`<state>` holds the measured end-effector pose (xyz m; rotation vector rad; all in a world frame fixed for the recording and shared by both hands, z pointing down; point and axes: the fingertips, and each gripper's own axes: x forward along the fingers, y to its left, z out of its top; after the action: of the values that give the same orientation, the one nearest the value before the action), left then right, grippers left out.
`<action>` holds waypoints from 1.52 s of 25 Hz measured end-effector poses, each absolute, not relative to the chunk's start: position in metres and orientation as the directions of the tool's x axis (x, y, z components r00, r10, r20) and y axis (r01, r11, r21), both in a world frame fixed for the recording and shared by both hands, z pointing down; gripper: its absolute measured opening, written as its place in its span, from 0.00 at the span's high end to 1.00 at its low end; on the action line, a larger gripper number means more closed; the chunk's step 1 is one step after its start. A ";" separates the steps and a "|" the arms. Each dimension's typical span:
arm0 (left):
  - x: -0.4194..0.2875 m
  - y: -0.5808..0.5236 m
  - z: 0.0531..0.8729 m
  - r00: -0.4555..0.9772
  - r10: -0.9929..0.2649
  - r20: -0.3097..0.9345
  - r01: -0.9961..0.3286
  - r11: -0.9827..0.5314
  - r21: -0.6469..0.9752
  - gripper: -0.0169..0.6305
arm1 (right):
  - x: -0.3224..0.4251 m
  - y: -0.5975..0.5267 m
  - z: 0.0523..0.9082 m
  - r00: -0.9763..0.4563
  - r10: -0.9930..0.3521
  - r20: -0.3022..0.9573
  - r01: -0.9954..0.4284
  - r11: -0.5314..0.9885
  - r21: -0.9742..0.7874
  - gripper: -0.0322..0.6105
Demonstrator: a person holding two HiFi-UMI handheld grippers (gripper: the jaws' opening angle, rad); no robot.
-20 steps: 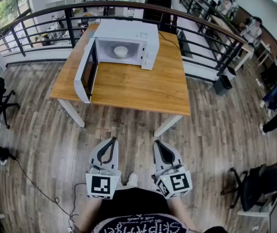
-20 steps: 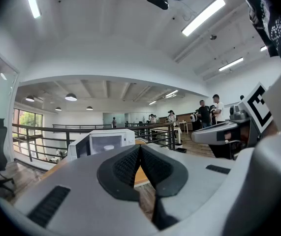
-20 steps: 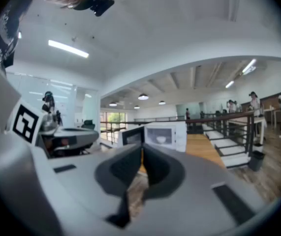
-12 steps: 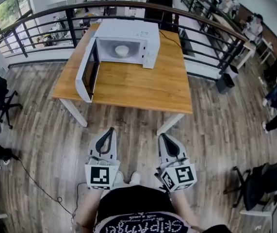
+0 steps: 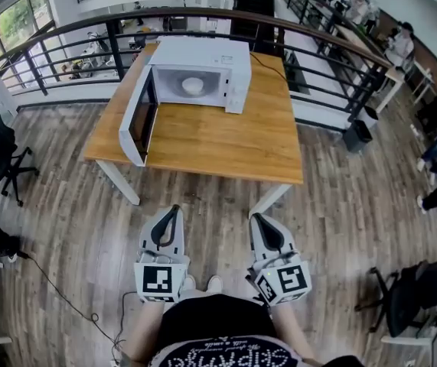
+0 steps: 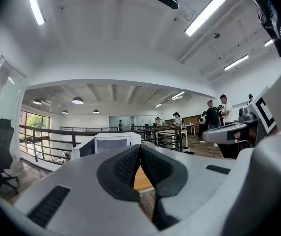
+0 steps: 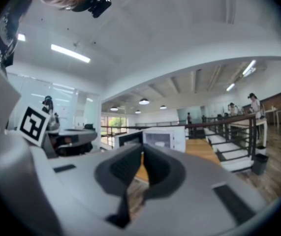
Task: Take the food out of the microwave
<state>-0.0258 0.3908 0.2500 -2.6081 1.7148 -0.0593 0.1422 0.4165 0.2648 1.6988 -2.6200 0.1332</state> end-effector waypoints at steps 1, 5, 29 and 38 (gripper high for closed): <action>-0.025 0.392 0.251 0.396 -0.918 0.018 -0.917 -0.397 -0.046 0.92 | 0.143 0.417 0.264 -0.414 -0.909 0.055 -0.910 0.411 -0.054 0.89; -0.020 0.397 0.258 0.386 -0.922 0.028 -0.922 -0.387 -0.032 0.92 | 0.151 0.418 0.266 -0.417 -0.907 0.059 -0.909 0.415 -0.037 0.89; -0.062 0.263 0.252 0.432 -0.901 0.037 -0.902 -0.432 0.008 0.92 | 0.095 0.290 0.271 -0.410 -0.905 0.113 -0.911 0.399 -0.104 0.89; -0.089 0.201 0.245 0.490 -0.871 0.024 -0.872 -0.490 0.001 0.92 | 0.067 0.237 0.269 -0.368 -0.923 0.110 -0.928 0.356 -0.112 0.89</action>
<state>-0.0887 0.2014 0.2453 -2.7230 1.5931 -0.0320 0.0670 0.2371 0.2686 1.7500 -2.5642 0.2417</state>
